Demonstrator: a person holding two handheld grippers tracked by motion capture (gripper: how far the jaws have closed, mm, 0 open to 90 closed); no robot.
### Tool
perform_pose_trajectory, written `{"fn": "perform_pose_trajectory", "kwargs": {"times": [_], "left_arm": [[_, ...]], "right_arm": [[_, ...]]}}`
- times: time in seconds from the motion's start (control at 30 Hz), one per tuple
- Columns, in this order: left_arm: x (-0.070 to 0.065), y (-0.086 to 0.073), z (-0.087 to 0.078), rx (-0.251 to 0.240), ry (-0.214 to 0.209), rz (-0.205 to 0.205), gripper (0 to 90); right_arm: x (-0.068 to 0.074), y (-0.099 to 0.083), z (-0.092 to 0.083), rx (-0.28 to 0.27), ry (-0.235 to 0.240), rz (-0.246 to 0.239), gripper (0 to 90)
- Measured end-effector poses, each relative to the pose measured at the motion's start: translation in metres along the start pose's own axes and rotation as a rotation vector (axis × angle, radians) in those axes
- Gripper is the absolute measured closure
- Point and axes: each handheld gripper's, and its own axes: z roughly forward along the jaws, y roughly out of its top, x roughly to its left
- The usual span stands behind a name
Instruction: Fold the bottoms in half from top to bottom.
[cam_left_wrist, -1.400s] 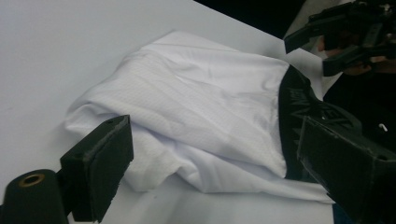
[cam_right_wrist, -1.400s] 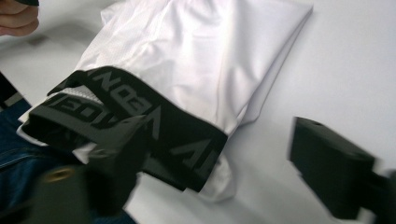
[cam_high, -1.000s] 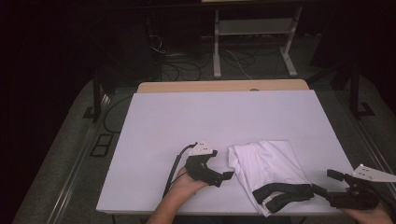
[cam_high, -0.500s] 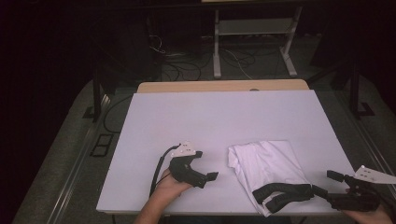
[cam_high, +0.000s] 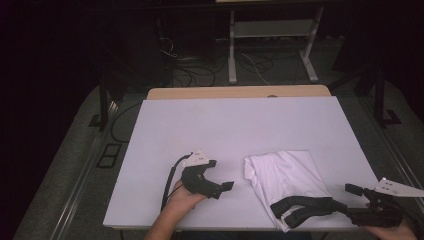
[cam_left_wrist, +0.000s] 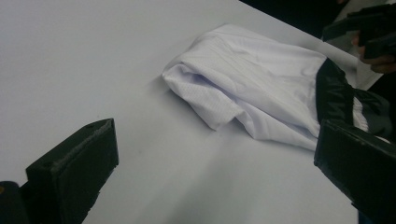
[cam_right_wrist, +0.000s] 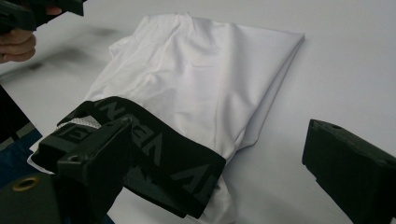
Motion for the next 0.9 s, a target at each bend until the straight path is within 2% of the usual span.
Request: {"fn": "perform_pose_trajectory", "kwargs": {"times": [0.03,0.1,0.13,0.2,0.23,0.33,0.37,0.47,0.53,0.7,0.8,0.83,0.9], "left_arm": [[0.003,0.002,0.009,0.006,-0.005,-0.008,0.0],[0.004,0.003,0.012,0.007,-0.003,-0.009,0.0],[0.006,0.006,0.022,0.005,-0.007,-0.026,0.0],[0.007,0.008,0.026,0.005,-0.006,-0.035,0.0],[0.010,0.012,0.035,0.011,-0.004,-0.046,0.0],[0.011,0.014,0.039,0.013,-0.001,-0.048,0.0],[0.014,0.020,0.049,0.021,0.001,-0.069,0.0],[0.015,0.023,0.052,0.020,0.006,-0.073,1.7],[0.014,0.031,0.062,0.022,0.002,-0.077,4.5],[0.010,0.034,0.074,0.054,0.000,-0.077,4.7],[0.010,0.034,0.076,0.062,0.005,-0.078,8.0],[0.010,0.034,0.081,0.086,0.010,-0.084,8.0],[0.010,0.034,0.084,0.098,0.006,-0.088,10.8]], "right_arm": [[0.000,-0.001,0.001,0.004,0.001,0.001,9.3],[0.000,-0.002,0.004,0.018,0.000,0.008,10.5],[0.000,-0.003,0.005,0.021,0.001,0.010,10.4],[0.000,-0.005,0.008,0.032,0.008,0.016,11.2],[0.000,-0.005,0.010,0.041,0.008,0.021,11.5],[0.000,-0.007,0.013,0.055,0.015,0.031,11.6],[0.000,-0.007,0.015,0.057,0.019,0.047,12.1],[0.000,-0.007,0.016,0.059,0.019,0.053,12.1],[-0.001,-0.007,0.018,0.064,0.013,0.066,13.3],[-0.002,-0.009,0.020,0.081,0.014,0.080,14.8],[-0.002,-0.010,0.019,0.087,0.006,0.081,15.4],[-0.002,-0.010,0.019,0.087,0.006,0.081,16.2],[-0.002,-0.010,0.019,0.102,0.000,0.092,21.1]]}}
